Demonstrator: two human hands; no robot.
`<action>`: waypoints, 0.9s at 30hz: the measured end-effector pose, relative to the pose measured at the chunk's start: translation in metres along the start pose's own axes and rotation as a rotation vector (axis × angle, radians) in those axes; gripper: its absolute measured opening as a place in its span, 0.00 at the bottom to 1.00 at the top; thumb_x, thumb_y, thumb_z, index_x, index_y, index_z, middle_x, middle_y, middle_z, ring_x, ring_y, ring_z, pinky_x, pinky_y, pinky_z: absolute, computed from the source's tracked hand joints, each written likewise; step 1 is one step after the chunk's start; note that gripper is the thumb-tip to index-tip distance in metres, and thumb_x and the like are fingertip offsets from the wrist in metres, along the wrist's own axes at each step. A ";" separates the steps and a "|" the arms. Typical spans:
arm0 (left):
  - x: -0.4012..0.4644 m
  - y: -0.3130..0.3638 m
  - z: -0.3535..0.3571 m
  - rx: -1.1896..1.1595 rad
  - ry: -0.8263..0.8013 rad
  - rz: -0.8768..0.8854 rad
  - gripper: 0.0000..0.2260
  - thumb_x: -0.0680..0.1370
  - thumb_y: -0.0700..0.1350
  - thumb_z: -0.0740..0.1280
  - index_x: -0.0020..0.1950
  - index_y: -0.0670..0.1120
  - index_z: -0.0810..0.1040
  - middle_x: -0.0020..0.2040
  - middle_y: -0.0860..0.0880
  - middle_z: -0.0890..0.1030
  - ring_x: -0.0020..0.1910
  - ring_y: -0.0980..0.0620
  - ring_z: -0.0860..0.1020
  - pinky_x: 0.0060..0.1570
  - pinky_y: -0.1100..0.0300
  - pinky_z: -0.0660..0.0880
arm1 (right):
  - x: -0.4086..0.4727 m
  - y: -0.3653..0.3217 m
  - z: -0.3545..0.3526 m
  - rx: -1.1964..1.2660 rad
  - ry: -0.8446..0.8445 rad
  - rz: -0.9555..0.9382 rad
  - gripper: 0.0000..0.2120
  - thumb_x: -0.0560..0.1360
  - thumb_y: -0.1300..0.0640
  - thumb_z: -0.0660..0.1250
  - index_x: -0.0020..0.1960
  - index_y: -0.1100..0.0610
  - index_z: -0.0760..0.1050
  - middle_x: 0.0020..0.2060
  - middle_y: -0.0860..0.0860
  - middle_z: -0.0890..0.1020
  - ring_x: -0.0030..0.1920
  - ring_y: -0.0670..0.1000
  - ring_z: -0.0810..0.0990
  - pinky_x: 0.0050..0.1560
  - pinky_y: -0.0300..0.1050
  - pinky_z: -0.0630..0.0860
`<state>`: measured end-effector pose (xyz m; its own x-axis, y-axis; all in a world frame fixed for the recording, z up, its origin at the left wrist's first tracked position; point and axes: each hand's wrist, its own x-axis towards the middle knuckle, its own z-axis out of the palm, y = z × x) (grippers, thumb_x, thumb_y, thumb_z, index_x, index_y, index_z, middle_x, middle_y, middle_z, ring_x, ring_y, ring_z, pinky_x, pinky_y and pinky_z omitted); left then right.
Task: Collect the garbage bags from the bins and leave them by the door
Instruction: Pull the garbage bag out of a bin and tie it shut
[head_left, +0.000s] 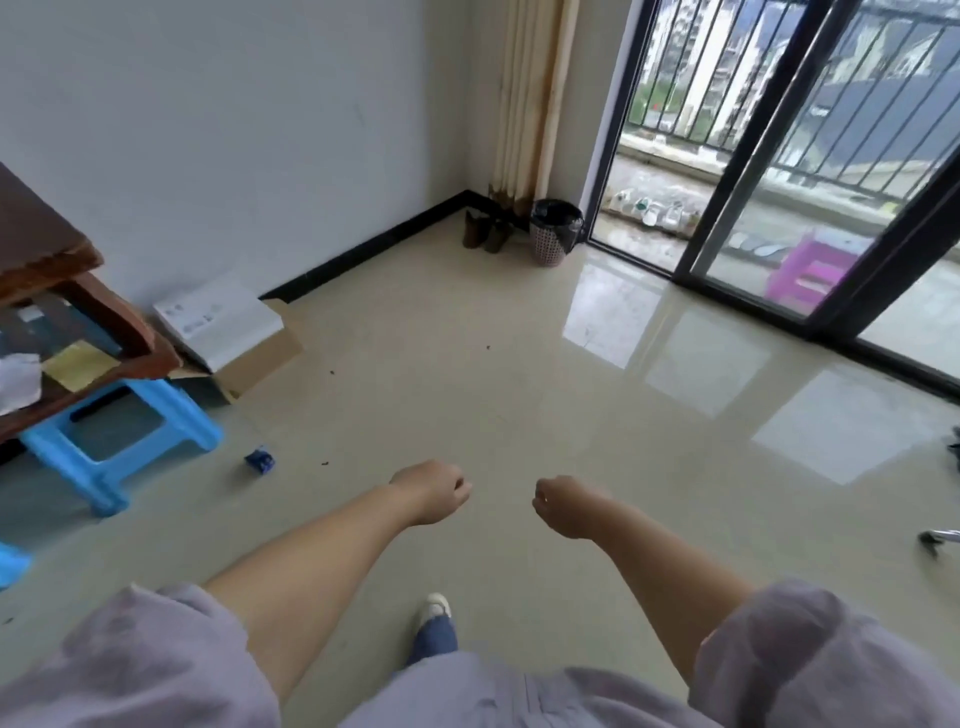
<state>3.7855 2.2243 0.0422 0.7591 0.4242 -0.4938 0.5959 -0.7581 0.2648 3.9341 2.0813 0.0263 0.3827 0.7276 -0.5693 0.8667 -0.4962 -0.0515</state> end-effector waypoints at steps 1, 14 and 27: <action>0.021 -0.007 -0.019 0.012 -0.009 0.002 0.17 0.81 0.52 0.53 0.50 0.42 0.75 0.55 0.40 0.79 0.53 0.41 0.77 0.47 0.56 0.70 | 0.021 0.003 -0.018 0.021 -0.001 0.020 0.17 0.81 0.55 0.50 0.62 0.61 0.71 0.59 0.58 0.77 0.60 0.59 0.76 0.59 0.50 0.74; 0.285 -0.034 -0.213 0.100 -0.034 0.095 0.18 0.82 0.52 0.53 0.55 0.42 0.76 0.58 0.40 0.79 0.56 0.41 0.77 0.51 0.55 0.72 | 0.249 0.076 -0.195 0.309 0.013 0.167 0.16 0.81 0.57 0.51 0.61 0.63 0.72 0.58 0.61 0.77 0.58 0.60 0.76 0.59 0.50 0.74; 0.561 -0.024 -0.374 0.033 -0.027 0.072 0.17 0.82 0.51 0.53 0.51 0.40 0.75 0.53 0.39 0.79 0.52 0.40 0.77 0.43 0.54 0.69 | 0.485 0.211 -0.382 0.277 0.034 0.162 0.17 0.81 0.55 0.51 0.61 0.64 0.71 0.59 0.62 0.77 0.59 0.60 0.76 0.56 0.47 0.72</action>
<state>4.2948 2.6655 0.0690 0.7919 0.3550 -0.4969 0.5311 -0.8020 0.2735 4.4248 2.5099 0.0526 0.5229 0.6417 -0.5611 0.6757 -0.7133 -0.1862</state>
